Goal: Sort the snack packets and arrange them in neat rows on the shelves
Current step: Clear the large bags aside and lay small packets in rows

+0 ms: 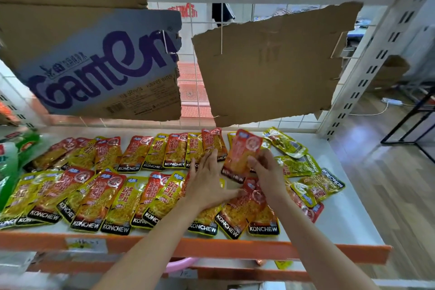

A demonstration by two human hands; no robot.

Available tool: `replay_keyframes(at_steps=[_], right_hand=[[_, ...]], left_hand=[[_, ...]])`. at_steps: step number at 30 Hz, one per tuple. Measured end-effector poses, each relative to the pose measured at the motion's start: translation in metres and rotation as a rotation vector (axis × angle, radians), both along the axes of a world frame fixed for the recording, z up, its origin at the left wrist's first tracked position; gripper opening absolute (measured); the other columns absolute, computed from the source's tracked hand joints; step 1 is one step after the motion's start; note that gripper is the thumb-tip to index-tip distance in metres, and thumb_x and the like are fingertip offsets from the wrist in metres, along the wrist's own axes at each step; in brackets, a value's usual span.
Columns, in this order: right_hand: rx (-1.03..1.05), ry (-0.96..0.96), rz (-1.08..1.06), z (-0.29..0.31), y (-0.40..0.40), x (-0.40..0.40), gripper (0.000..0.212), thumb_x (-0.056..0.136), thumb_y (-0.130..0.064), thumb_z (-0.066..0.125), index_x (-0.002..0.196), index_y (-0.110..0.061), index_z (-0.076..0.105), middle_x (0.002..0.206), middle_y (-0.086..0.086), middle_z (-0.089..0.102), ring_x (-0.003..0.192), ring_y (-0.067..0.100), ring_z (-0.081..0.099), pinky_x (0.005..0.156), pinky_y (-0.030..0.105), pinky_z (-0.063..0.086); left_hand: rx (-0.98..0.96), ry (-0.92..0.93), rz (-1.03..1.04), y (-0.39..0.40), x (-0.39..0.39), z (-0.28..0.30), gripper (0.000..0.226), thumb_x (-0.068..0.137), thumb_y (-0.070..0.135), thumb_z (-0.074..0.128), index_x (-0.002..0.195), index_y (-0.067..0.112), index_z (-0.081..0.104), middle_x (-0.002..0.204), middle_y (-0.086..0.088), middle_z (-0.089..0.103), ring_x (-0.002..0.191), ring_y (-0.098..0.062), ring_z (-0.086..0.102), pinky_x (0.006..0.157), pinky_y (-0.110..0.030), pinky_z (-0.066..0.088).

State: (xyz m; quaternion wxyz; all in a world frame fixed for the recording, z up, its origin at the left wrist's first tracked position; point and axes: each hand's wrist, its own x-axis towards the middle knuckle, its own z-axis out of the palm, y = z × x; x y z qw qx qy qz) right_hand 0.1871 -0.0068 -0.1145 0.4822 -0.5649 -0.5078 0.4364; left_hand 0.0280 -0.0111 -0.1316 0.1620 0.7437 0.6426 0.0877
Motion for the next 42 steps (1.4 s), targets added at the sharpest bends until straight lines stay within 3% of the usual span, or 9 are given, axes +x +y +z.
replay_keyframes(at_steps=[4,8,14,18,23,27,32,38,42], right_hand=[[0.022,0.349,-0.142,0.016,0.004,0.019,0.017,0.091,-0.012,0.057,0.078,-0.019,0.048,0.083,0.001,0.060,0.081,0.015,0.058,0.077,0.033,0.048],[0.045,0.359,-0.184,0.024,-0.002,0.050,0.020,0.092,-0.006,0.054,0.077,-0.015,0.044,0.075,0.003,0.057,0.064,0.008,0.058,0.061,0.024,0.052],[-0.092,-0.024,-0.156,0.012,-0.019,0.089,0.018,0.092,-0.009,0.055,0.078,-0.021,0.053,0.071,0.003,0.061,0.057,0.013,0.054,0.050,0.024,0.045],[-0.152,-0.492,-0.197,-0.003,-0.028,0.111,0.012,0.089,-0.011,0.059,0.080,-0.017,0.055,0.085,0.013,0.065,0.076,0.022,0.053,0.065,0.033,0.036],[-0.143,-0.633,-0.197,0.001,-0.038,0.118,0.005,0.091,-0.013,0.056,0.088,-0.011,0.053,0.077,0.008,0.054,0.074,0.021,0.047,0.060,0.031,0.024],[-0.143,-0.574,-0.153,-0.002,-0.045,0.111,0.006,0.091,-0.012,0.055,0.087,-0.009,0.053,0.074,0.006,0.055,0.074,0.024,0.051,0.060,0.032,0.031],[-0.174,-0.409,-0.132,-0.010,-0.051,0.116,0.011,0.092,-0.014,0.056,0.082,-0.012,0.051,0.072,0.000,0.055,0.068,0.015,0.048,0.063,0.032,0.036],[-0.158,0.071,-0.188,-0.012,-0.051,0.123,0.025,0.091,-0.002,0.053,0.070,-0.016,0.049,0.068,0.002,0.047,0.062,0.014,0.044,0.050,0.019,0.039],[-0.169,0.498,-0.244,-0.014,-0.051,0.139,0.010,0.085,-0.013,0.059,0.077,-0.018,0.057,0.087,0.021,0.051,0.082,0.031,0.054,0.078,0.050,0.048]], left_hand=[[-0.005,0.045,-0.031,0.002,-0.003,0.000,0.111,0.069,0.079,0.049,0.149,0.018,0.002,0.158,0.002,0.003,0.145,-0.015,-0.001,0.116,-0.047,-0.009],[0.099,-0.014,-0.150,-0.003,0.001,0.007,0.066,0.084,0.050,0.053,0.142,0.030,0.029,0.155,0.006,0.014,0.144,-0.010,0.000,0.116,-0.046,-0.010],[0.023,0.082,-0.520,-0.025,0.025,0.006,0.058,0.091,0.060,0.035,0.144,0.041,0.023,0.157,0.014,0.006,0.144,-0.007,-0.001,0.116,-0.046,-0.009],[0.019,0.140,-0.395,-0.029,0.018,0.003,0.055,0.094,0.054,0.033,0.145,0.038,0.019,0.154,0.013,0.015,0.143,-0.008,0.003,0.116,-0.048,-0.008],[0.145,0.036,-0.316,-0.037,0.037,0.014,0.048,0.096,0.037,0.038,0.142,0.025,0.030,0.152,0.007,0.021,0.143,-0.012,0.005,0.117,-0.036,-0.005],[0.211,-0.012,-0.528,-0.050,0.071,0.009,0.040,0.089,0.044,0.042,0.118,0.020,0.055,0.133,0.001,0.045,0.130,-0.019,0.033,0.114,-0.042,0.020],[0.269,0.048,-0.401,-0.048,0.073,0.005,0.030,0.090,0.042,0.042,0.093,0.017,0.058,0.110,0.001,0.052,0.108,-0.017,0.042,0.099,-0.036,0.035],[0.182,-0.045,-0.461,-0.038,0.087,0.013,0.052,0.089,0.040,0.052,0.136,0.019,0.039,0.146,0.002,0.027,0.139,-0.013,0.016,0.116,-0.030,0.014],[0.011,0.046,-0.669,-0.023,0.101,0.009,0.074,0.076,0.043,0.045,0.146,0.029,0.025,0.157,0.006,0.006,0.144,-0.010,-0.004,0.118,-0.034,-0.004]])
